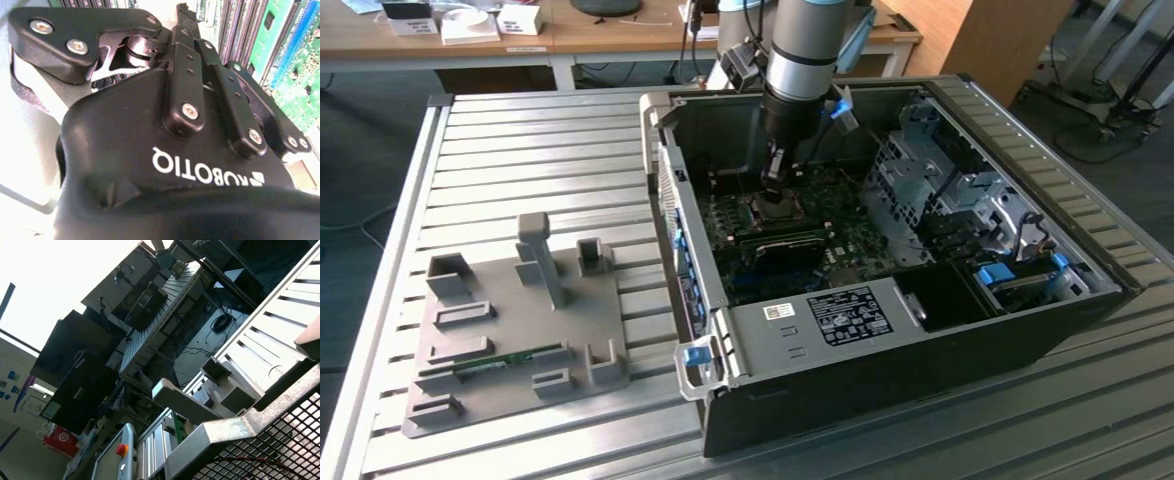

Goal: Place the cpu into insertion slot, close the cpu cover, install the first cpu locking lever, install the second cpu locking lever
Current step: 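Install the first cpu locking lever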

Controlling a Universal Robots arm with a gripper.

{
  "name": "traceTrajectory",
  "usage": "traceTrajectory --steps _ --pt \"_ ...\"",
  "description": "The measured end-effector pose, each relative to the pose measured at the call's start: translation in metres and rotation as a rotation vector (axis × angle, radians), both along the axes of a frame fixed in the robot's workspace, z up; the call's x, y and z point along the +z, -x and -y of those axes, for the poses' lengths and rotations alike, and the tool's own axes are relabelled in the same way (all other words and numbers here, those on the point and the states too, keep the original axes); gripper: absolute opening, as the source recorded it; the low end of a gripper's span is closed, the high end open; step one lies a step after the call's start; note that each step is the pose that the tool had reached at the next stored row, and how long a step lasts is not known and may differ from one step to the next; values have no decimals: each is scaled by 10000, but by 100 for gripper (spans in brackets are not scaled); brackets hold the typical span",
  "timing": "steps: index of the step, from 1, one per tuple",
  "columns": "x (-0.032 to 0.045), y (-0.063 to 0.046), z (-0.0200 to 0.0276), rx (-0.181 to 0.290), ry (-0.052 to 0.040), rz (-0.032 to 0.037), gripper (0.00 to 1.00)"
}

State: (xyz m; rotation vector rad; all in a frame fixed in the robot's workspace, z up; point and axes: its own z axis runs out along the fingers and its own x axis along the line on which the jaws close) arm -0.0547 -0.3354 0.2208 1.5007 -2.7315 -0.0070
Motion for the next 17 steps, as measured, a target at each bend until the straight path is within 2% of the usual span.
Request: traceTrajectory --steps 17 --pt "-1 0 0 322 -1 0 11"
